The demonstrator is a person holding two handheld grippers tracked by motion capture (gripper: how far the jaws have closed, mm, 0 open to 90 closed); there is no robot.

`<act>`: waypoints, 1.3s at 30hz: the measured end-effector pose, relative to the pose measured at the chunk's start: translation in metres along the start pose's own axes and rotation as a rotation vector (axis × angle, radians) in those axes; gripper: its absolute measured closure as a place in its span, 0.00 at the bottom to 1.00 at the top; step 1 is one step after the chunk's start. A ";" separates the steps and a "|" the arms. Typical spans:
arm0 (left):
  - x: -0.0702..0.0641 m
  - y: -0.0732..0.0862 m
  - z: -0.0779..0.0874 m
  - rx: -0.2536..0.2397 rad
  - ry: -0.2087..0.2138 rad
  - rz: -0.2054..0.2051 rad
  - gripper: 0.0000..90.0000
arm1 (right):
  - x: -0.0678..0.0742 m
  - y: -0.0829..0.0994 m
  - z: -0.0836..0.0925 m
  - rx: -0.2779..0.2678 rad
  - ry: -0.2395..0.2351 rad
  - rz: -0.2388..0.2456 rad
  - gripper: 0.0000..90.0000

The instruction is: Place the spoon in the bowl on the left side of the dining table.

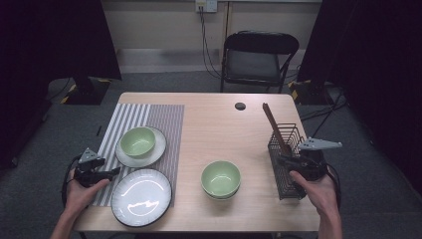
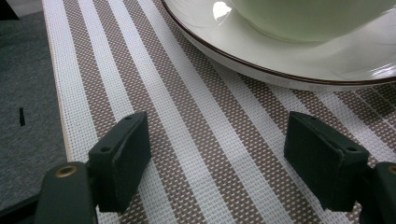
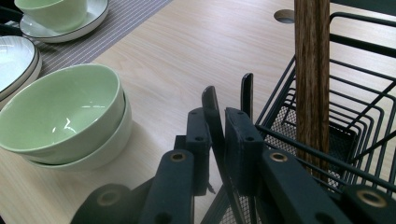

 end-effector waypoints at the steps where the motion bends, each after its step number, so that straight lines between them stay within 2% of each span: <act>1: 0.000 0.000 0.000 0.000 0.000 0.000 0.25 | 0.000 0.001 0.000 0.002 0.002 -0.001 0.90; 6: 0.000 0.000 0.000 0.000 0.000 0.000 0.25 | 0.000 0.005 -0.002 0.010 0.008 0.002 0.89; 11: 0.000 0.000 0.000 0.000 0.000 0.000 0.25 | -0.001 0.007 0.000 -0.010 0.011 -0.008 0.93; 16: 0.000 0.000 0.000 0.000 0.000 0.000 0.25 | -0.002 0.005 0.001 -0.034 0.037 -0.004 0.96; 27: 0.000 0.000 0.000 0.000 0.000 0.000 0.25 | -0.009 0.004 0.010 -0.064 0.048 -0.005 0.99; 31: 0.000 0.000 0.000 0.000 0.000 0.000 0.25 | -0.011 0.003 0.012 -0.073 0.066 0.005 1.00; 39: 0.000 0.000 0.000 0.000 0.000 0.000 0.25 | -0.013 -0.001 0.014 -0.086 0.063 -0.003 1.00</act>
Point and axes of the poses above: each handheld gripper's, and its own axes: z roughly backward along the jaws, y roughly out of its underside, x roughly to its left, the point moved 5 cm from there along -z, roughly forward along the jaws, and after that the axes turned 1 degree about -y, right-handed, at the moved point
